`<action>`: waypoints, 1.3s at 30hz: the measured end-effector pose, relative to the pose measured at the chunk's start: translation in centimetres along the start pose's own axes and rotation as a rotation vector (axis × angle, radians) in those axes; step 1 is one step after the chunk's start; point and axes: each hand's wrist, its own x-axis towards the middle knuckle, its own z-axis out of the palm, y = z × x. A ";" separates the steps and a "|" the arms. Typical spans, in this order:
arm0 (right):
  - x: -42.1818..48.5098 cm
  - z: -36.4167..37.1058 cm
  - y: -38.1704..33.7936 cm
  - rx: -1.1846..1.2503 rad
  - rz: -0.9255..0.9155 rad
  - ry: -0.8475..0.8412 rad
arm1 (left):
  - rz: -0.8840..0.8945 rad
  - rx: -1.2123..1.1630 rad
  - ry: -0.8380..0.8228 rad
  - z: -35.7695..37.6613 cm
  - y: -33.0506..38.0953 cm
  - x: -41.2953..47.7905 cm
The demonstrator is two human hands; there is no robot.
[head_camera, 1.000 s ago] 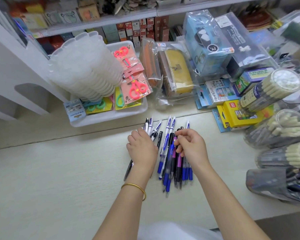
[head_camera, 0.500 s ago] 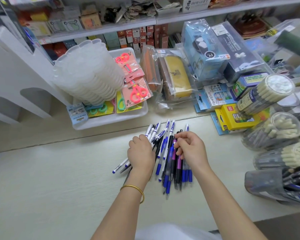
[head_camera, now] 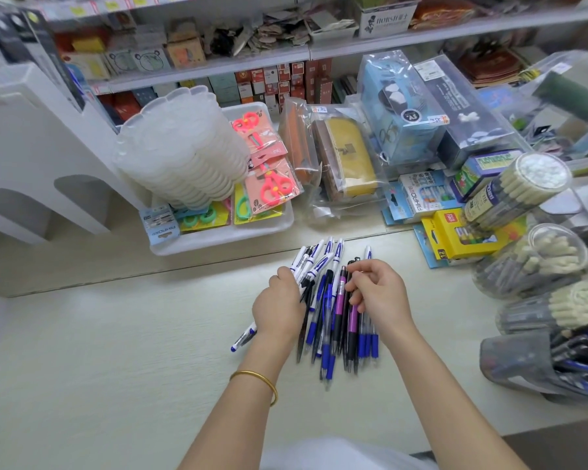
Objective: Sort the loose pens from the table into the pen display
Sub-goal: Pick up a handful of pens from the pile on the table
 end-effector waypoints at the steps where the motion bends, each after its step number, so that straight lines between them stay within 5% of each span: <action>1: 0.0 0.0 0.0 -0.007 0.001 0.002 | 0.007 -0.086 -0.031 -0.4 0.0 -0.2; 10: -0.1 -0.5 -0.6 -0.001 0.006 0.016 | 0.069 -1.051 -0.086 -6.0 -0.4 -0.8; 19: -2.4 1.9 -1.9 0.141 0.254 -0.203 | 0.218 -1.494 0.199 -10.4 2.7 -1.0; 23: -3.7 3.3 -3.2 0.525 0.481 -0.314 | 0.318 -1.573 0.322 -11.4 4.2 -1.1; 28: -3.8 4.2 -5.3 1.105 0.527 -0.327 | 0.371 -1.596 0.330 -11.6 5.0 -2.1; 39: -3.9 4.9 -7.8 1.180 0.327 -0.443 | 0.366 -1.725 0.394 -10.9 6.0 -3.2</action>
